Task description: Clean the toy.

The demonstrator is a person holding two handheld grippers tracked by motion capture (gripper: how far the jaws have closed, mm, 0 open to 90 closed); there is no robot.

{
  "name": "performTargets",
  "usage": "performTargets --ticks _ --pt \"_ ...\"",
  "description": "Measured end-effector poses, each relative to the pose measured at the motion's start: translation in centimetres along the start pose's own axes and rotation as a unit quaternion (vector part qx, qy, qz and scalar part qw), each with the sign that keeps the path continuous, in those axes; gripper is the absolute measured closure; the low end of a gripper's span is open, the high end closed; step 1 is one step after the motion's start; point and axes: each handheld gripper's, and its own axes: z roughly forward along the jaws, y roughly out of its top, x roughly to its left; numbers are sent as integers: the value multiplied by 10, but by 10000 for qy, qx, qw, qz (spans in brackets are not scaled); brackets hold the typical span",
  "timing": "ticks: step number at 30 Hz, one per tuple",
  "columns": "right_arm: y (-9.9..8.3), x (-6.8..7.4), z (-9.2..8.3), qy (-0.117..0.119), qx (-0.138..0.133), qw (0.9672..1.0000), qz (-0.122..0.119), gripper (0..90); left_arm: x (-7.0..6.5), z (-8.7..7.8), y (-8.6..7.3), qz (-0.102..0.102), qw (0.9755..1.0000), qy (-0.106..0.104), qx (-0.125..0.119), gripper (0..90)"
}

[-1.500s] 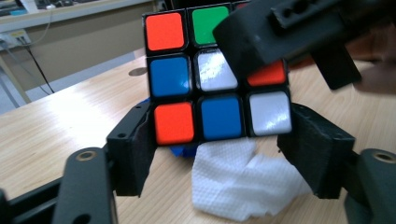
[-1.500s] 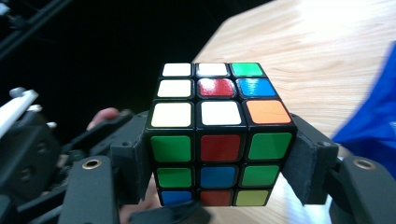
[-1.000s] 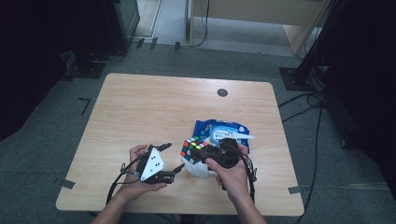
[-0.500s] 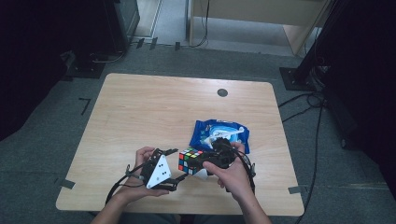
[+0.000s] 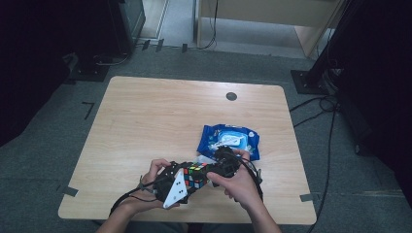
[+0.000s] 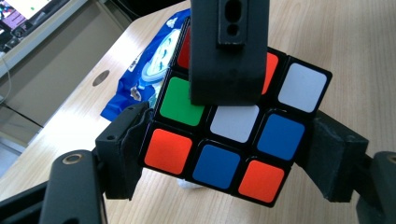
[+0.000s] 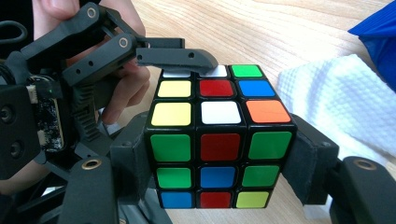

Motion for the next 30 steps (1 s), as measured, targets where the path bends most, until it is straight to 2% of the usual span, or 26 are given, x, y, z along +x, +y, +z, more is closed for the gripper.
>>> performTargets --ticks 2,4,9,13,15,16,18,20,21,22,25,27,28,30 --pt "0 -1 0 44 -49 10000 -7 341 1 -1 -1 -75 9999 -50 -56 281" --pt "0 -1 0 148 -148 9997 -95 335 4 -3 -1 -248 9995 -150 -151 334" --pt "0 -3 0 349 -371 9985 -209 305 12 -7 -3 -622 9976 -247 -181 341" --pt "-1 -3 -6 292 -699 9963 -418 305 19 -7 -7 -932 9950 -291 -187 342" --pt "-2 -4 -13 272 -1081 9922 -564 331 25 -9 -12 -1099 9935 -244 -181 342" --pt "-2 -4 -17 197 -1267 9899 -603 331 30 -10 -16 -1266 9915 -231 -211 342" --pt "-4 -6 -25 -64 -1631 9841 -693 325 38 -15 -22 -1402 9899 -111 -176 342" --pt "-6 -9 -27 -327 -1769 9808 -752 328 48 -22 -28 -1636 9863 -1 -224 342" --pt "-7 -12 -25 -474 -1735 9803 -813 334 53 -25 -31 -1754 9841 49 -276 342" --pt "-9 -15 -21 -620 -1669 9800 -887 337 59 -30 -35 -1945 9802 128 -357 342" --pt "-14 -23 -3 -1009 -1411 9793 -1044 380 67 -36 -40 -2189 9744 230 -455 342" --pt "-18 -28 10 -1237 -1238 9780 -1138 420 70 -38 -42 -2293 9717 273 -495 342" --pt "-19 -30 16 -1336 -1193 9763 -1213 449 70 -38 -43 -2337 9706 275 -511 342" --pt "-24 -33 27 -1403 -1137 9747 -1315 508 70 -38 -43 -2384 9694 280 -524 342"
